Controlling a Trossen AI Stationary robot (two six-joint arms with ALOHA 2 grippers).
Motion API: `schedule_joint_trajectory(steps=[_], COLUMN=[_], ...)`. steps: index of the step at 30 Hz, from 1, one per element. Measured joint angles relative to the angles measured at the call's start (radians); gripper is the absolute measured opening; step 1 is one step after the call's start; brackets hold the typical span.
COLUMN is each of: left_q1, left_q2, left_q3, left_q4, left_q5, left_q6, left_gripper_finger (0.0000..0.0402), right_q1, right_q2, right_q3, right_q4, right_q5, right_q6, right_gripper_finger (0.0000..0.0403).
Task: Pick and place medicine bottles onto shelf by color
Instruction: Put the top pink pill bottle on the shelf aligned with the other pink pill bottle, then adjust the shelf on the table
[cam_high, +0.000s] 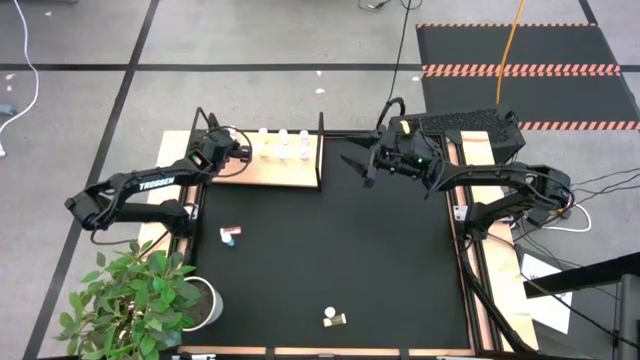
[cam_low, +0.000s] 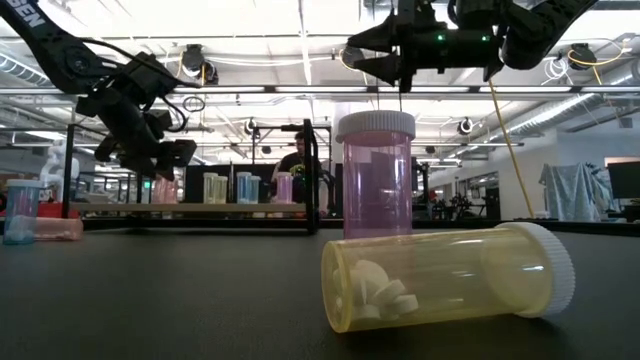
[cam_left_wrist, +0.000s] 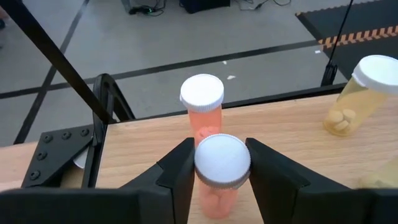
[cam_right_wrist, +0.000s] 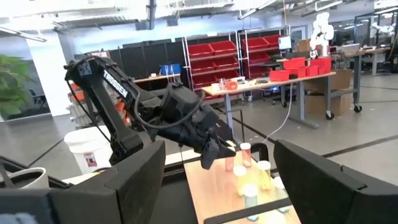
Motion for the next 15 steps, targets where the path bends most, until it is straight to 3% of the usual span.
schedule_joint_trajectory(steps=[15], left_q1=[-0.007], left_q2=[-0.033], left_q3=[0.0], left_q4=[0.0], left_q5=[0.005], left_q6=[0.027], left_gripper_finger=[0.0255], right_q1=[0.022], right_q2=[0.001], right_q3=[0.0], right_q4=[-0.002], right_q5=[-0.022], right_q6=[0.003], right_gripper_finger=[0.0293])
